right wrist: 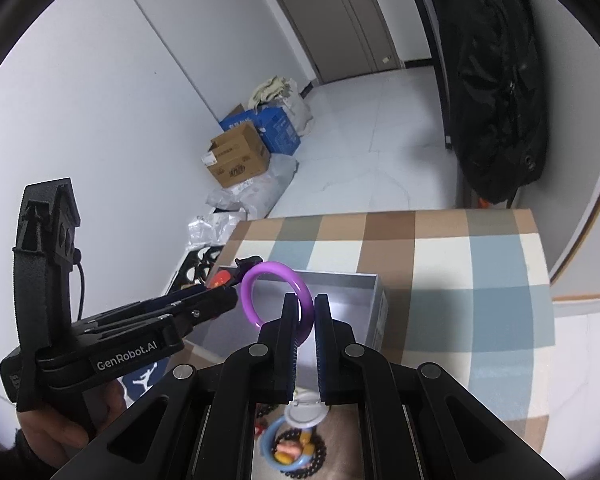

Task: Organize jewelry
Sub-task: 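Carry the red badge with the left gripper into the box while the right gripper drops the purple bangle there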

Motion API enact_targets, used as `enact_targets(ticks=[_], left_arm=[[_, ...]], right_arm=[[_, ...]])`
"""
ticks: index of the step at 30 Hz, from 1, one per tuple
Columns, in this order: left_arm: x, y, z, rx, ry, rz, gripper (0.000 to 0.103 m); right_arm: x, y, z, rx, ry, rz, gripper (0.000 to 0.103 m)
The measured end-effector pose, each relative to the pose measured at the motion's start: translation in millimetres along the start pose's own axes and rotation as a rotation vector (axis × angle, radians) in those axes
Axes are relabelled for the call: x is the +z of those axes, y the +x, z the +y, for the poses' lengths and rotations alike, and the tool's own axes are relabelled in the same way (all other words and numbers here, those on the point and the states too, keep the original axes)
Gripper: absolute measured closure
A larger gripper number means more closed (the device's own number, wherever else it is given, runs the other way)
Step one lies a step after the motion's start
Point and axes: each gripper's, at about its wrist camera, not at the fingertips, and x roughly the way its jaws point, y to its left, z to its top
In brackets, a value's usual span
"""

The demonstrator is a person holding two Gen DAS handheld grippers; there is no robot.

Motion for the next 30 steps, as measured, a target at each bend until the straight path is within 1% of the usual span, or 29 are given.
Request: enact_targets(ticks=[5,10,13,14,15,16,17,18,19,20,22,24,26,30], left_arm=[[6,9,3,-0.073,-0.039,0.017,0.065],[13,15,5,-0.112,-0.064,0.026,0.065],[15,18,4,-0.170,-0.083,0.050,0.065],[15,18,4,-0.186,-0.092,0.054,0.062],[16,17,5,-0.199,-0.097,0.050,0.054],[16,16,5,-0.202,-0.100,0.043,0.049],[17,13,5,-0.199,-0.105,0.031,0.038],[17,10,6,-0.200,-0.109,0.014,0.031],[17,8,6,-0.204,-0.111,0.003,0.030],[17,6,7,-0.208,-0.113,-0.008,0.030],[16,1,7,-0.205,-0.106,-0.019,0.030],[14,0,6,-0.179,-0.090,-0.024,0.030],[12,-4,4,-0.145,-0.069,-0.036,0.030],[5,-12,4,-0.069,-0.036,-0.069,0.030]], right_arm=[[0,17,-10,0.000,0.033,0.037,0.096],[1,26,-18,-0.008,0.060,0.059,0.096],[2,31,-20,-0.008,0.068,0.070,0.092],[2,32,-20,-0.005,0.066,0.074,0.092],[3,32,-19,0.005,0.060,0.078,0.092],[3,32,-18,0.007,0.054,0.075,0.092],[3,31,-16,0.002,0.044,0.070,0.086],[3,30,-15,-0.001,0.035,0.063,0.082],[3,26,-14,-0.003,0.028,0.048,0.072],[3,22,-14,-0.005,0.026,0.032,0.059],[2,13,-15,-0.010,0.021,-0.006,0.044],[2,6,-15,-0.007,0.014,-0.029,0.036],[1,2,-15,-0.022,0.010,-0.044,0.026],[-3,-4,-16,-0.031,0.007,-0.051,0.024]])
